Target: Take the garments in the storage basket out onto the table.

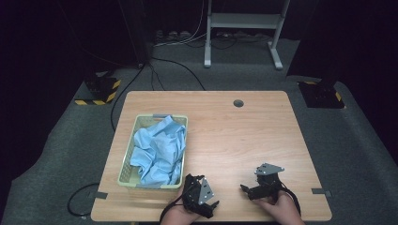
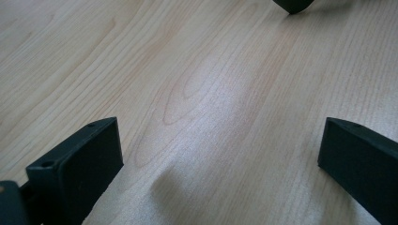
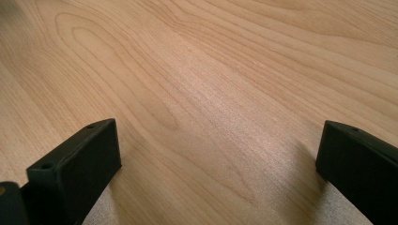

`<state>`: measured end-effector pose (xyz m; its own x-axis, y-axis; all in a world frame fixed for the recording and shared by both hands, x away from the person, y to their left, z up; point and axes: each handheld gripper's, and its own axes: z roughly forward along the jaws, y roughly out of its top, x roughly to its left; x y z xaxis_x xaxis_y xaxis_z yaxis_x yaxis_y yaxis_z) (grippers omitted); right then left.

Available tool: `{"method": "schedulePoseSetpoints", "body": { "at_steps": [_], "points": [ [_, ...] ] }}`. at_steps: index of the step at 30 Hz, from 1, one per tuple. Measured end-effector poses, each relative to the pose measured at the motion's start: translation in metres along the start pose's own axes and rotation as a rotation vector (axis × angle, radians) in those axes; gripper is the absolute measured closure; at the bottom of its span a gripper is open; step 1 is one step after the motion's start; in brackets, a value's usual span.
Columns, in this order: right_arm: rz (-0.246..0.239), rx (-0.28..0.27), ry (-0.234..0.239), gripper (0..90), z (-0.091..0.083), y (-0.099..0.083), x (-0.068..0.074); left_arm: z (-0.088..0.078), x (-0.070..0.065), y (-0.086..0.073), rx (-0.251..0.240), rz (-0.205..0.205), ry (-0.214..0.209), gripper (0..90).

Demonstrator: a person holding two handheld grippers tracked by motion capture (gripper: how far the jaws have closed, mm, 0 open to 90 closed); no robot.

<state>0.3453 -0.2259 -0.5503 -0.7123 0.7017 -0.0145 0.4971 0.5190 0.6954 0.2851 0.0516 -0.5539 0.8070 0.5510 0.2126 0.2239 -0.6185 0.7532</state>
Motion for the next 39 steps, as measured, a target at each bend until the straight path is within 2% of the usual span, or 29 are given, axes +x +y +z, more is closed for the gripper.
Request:
{"method": "schedulePoseSetpoints", "body": {
  "at_steps": [7, 25, 30, 39],
  "points": [
    [0.002, 0.000, 0.000, 0.0, 0.000, 0.000, 0.000, 0.000, 0.001, 0.000, 0.000, -0.002, -0.020, 0.6],
    [0.000, 0.000, 0.000, 0.0, 0.000, 0.000, 0.000, -0.003, 0.002, -0.002, -0.037, -0.004, -0.034, 0.4],
    [0.000, -0.001, 0.000, 0.0, 0.000, 0.000, 0.000, -0.006, 0.004, -0.001, -0.048, -0.028, -0.063, 0.4],
    [0.001, 0.000, 0.000, 0.0, 0.000, 0.000, 0.000, -0.018, 0.007, 0.003, -0.084, -0.060, -0.081, 0.4]
  ]
}}
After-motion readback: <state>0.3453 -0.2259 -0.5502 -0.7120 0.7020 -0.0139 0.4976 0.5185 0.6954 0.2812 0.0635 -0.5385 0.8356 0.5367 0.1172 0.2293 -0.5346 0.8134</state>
